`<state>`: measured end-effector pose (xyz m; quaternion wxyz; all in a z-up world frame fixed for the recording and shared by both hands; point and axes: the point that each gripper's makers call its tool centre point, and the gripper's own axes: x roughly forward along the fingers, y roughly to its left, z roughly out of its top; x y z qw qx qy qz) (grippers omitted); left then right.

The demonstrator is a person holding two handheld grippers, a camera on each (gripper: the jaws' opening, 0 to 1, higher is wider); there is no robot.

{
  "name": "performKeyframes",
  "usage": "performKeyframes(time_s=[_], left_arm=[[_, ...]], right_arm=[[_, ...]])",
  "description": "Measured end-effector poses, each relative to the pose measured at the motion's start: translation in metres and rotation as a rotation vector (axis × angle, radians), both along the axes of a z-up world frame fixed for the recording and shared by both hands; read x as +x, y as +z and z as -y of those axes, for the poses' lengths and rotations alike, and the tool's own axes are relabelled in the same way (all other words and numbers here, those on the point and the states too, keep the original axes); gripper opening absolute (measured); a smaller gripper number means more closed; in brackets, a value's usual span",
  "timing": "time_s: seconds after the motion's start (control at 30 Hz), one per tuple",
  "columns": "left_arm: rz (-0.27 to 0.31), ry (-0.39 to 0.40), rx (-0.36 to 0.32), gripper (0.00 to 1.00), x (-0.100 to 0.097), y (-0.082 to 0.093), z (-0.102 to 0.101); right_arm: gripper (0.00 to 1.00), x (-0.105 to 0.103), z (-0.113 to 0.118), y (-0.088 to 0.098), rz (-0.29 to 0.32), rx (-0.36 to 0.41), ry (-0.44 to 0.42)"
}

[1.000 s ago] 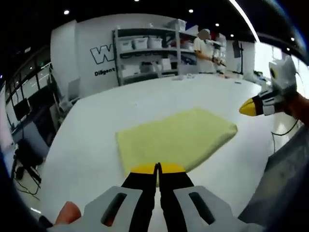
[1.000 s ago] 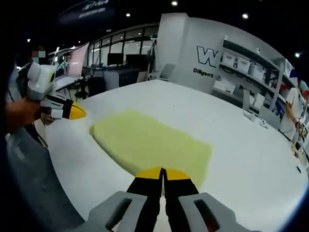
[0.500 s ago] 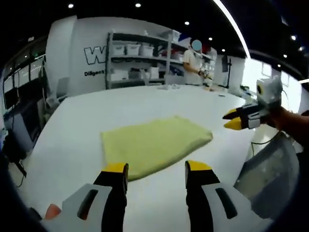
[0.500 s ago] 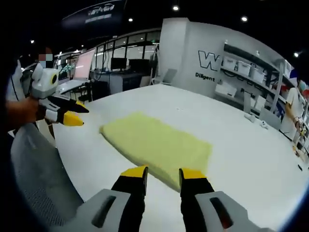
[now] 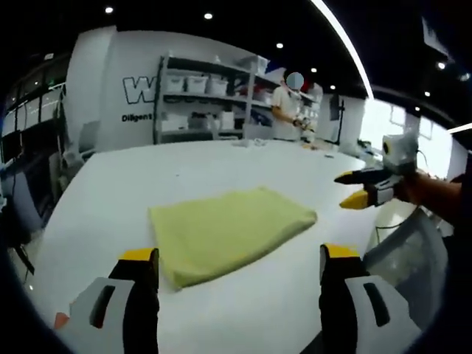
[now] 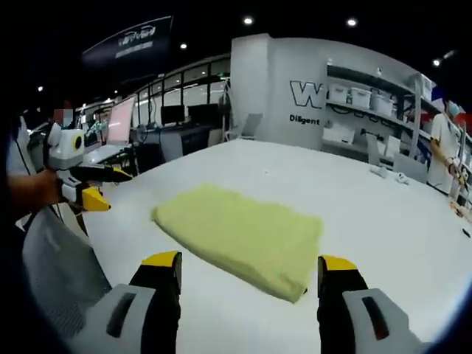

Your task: Fold the garment on the visible template until the final outline fits inside the template.

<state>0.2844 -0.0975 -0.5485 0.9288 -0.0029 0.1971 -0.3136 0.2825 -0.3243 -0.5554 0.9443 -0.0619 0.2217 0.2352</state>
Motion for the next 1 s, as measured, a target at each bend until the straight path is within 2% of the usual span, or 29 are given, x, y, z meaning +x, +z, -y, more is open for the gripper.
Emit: performKeyframes(time_s=[0.1, 0.2, 0.43, 0.57, 0.7, 0.9, 1.0], left_arm=[[-0.001, -0.013, -0.010, 0.96, -0.002, 0.001, 0.004], [-0.024, -0.007, -0.010, 0.99, -0.003, -0.006, 0.006], [-0.088, 0.015, -0.005, 0.99, -0.008, -0.026, 0.006], [-0.071, 0.037, -0.028, 0.98, -0.002, -0.018, 0.000], [-0.061, 0.052, -0.033, 0.98, 0.001, -0.015, -0.003], [-0.067, 0.059, -0.032, 0.97, 0.002, -0.018, -0.006], [-0.071, 0.065, -0.031, 0.97, 0.003, -0.018, -0.008]], right_arm=[[0.85, -0.003, -0.004, -0.006, -0.022, -0.004, 0.011], [0.86, -0.005, -0.005, -0.010, -0.032, -0.005, 0.013], [0.88, -0.005, 0.003, -0.021, -0.062, 0.003, -0.032], [0.88, -0.002, 0.006, -0.016, -0.051, 0.005, -0.047], [0.88, 0.005, 0.007, -0.003, 0.003, 0.021, -0.077], [0.87, 0.005, 0.008, -0.011, -0.002, 0.018, -0.082], [0.87, 0.005, 0.007, -0.004, 0.020, 0.019, -0.082]])
